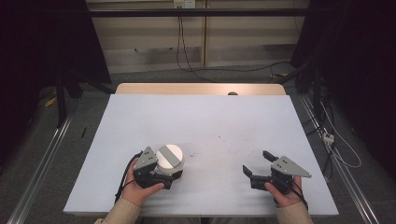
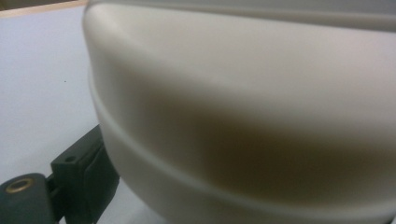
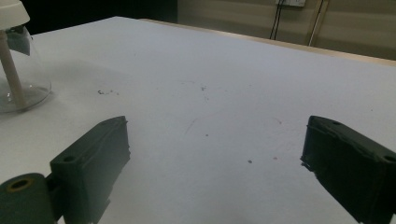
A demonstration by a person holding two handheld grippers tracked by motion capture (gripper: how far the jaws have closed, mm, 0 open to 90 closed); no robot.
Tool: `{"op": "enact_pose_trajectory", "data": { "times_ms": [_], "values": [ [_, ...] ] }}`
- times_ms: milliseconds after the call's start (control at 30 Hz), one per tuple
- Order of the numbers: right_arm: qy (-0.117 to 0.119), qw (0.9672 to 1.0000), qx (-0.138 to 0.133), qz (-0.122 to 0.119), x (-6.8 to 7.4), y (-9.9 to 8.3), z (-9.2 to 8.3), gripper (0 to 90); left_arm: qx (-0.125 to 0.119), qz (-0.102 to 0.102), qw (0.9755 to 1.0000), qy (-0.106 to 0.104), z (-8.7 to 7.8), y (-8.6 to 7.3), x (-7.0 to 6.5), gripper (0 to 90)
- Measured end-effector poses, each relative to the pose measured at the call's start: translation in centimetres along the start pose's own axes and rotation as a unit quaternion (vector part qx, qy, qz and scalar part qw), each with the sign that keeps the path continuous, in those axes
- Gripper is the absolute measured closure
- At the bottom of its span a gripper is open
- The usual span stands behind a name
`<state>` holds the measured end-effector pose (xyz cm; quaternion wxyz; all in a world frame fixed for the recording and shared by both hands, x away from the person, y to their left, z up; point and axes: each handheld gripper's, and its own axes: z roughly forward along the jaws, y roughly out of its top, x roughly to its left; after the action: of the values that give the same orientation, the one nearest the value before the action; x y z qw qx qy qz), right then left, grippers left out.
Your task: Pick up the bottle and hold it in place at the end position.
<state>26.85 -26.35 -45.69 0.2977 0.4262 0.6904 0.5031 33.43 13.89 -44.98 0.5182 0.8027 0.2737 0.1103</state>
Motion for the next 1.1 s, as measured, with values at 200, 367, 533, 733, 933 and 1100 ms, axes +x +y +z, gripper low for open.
{"op": "enact_pose_trajectory", "data": {
  "times_ms": [200,367,533,733,933,1100],
  "values": [
    [0.001,1.0,0.0,-0.001,-0.01,0.0,0.03,7.0,-0.006,0.003,0.9999,0.008,0.12,0.07,-0.14,9.2],
    [0.0,1.0,0.0,-0.001,-0.01,0.01,0.02,7.0,-0.008,0.009,0.9998,0.014,0.31,0.13,-0.33,10.6],
    [0.001,1.0,0.0,-0.001,0.01,0.04,0.01,7.0,-0.01,0.019,0.9996,0.019,0.6,0.22,-0.54,14.1],
    [0.001,1.0,-0.001,-0.001,-0.03,0.04,-0.03,7.0,-0.012,0.022,0.9994,0.023,0.67,0.23,-0.74,17.5],
    [0.001,1.0,-0.002,-0.002,-0.02,0.08,-0.03,7.1,-0.014,0.025,0.9993,0.023,0.65,0.25,-0.72,18.0],
    [0.001,1.0,-0.002,-0.003,0.0,0.11,-0.04,7.1,-0.021,0.028,0.9991,0.026,0.47,0.45,-0.58,18.3]
  ]
}}
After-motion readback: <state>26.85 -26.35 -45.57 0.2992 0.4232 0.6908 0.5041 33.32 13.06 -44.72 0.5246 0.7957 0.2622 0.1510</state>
